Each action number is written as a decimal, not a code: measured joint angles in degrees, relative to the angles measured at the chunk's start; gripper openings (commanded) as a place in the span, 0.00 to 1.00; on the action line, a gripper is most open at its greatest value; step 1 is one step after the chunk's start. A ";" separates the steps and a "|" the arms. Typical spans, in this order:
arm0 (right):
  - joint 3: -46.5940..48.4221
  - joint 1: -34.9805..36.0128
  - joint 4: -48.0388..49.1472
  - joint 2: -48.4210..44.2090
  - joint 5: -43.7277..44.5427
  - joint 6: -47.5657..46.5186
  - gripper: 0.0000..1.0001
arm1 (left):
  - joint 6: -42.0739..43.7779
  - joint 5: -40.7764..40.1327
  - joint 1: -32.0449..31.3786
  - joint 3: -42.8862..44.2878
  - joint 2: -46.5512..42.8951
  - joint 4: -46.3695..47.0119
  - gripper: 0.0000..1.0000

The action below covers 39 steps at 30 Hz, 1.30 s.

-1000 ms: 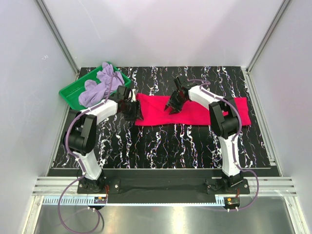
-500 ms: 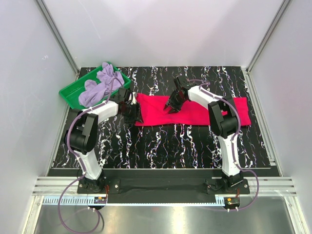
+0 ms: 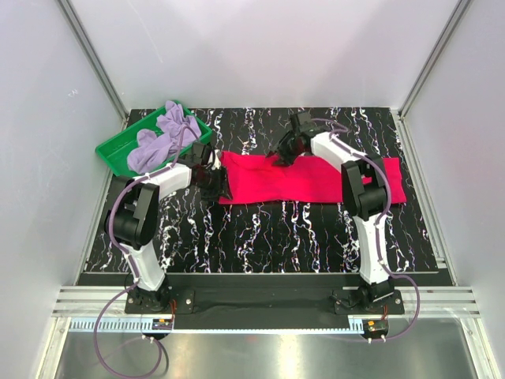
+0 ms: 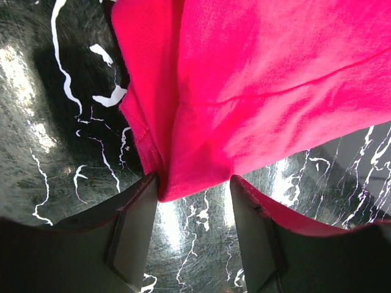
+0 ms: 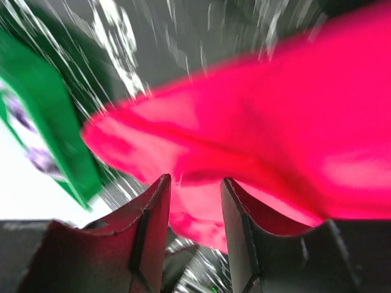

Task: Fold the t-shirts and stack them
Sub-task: Fold the tshirt

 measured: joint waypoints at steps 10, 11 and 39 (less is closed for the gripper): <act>13.88 -10.23 -9.84 4.37 2.32 -9.68 0.47 | 0.24 -0.07 0.00 -1.62 -2.82 -1.20 0.63; 13.53 -10.23 -11.04 4.07 2.60 -11.65 0.47 | 0.39 -0.07 0.02 -1.70 -3.78 -1.86 0.64; -22.93 -14.45 -21.86 -26.47 10.03 -30.56 0.43 | -1.88 5.81 3.87 2.86 2.19 2.36 0.48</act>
